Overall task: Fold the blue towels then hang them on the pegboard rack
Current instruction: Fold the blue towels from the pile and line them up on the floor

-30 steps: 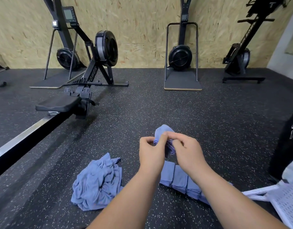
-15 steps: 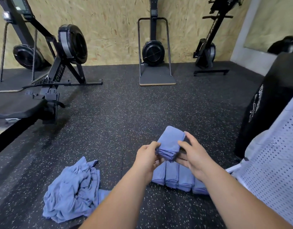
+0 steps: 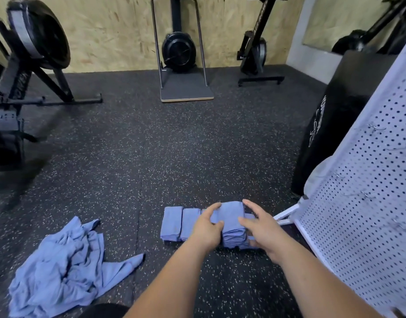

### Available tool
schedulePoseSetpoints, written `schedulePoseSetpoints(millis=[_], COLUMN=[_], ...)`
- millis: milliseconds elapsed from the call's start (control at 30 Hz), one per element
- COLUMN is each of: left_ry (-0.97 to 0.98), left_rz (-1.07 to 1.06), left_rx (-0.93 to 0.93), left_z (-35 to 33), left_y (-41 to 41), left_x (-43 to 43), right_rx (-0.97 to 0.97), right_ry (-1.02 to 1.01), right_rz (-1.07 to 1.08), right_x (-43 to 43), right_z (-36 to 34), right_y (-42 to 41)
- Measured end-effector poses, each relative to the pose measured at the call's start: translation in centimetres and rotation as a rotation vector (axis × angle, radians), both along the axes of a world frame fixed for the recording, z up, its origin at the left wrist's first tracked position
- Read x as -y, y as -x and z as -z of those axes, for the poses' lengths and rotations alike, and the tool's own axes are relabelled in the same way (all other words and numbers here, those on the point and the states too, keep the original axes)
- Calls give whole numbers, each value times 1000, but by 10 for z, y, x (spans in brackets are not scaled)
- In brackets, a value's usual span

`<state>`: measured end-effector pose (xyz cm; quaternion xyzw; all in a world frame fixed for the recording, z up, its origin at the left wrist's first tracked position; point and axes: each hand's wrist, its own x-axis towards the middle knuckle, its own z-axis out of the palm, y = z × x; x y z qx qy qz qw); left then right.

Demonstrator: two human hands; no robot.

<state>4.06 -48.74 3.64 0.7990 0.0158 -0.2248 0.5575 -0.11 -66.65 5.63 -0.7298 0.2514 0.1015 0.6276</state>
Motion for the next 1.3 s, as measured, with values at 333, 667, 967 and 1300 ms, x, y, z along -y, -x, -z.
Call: schedulePoseSetpoints(millis=[333, 667, 967, 1300], left_ry=[-106, -140, -394, -704], left_rz=[140, 270, 391, 558], left_rx=[-122, -5, 143, 300], left_z=[108, 155, 199, 224], left_y=[-13, -52, -102, -103], left_x=[54, 101, 122, 126], right_rx=[-115, -62, -30, -202], right_ry=[231, 399, 501, 686], right_rz=[-33, 3, -47, -162], right_x=[31, 83, 98, 103], right_z=[102, 167, 218, 249], right_y=[-12, -49, -90, -94])
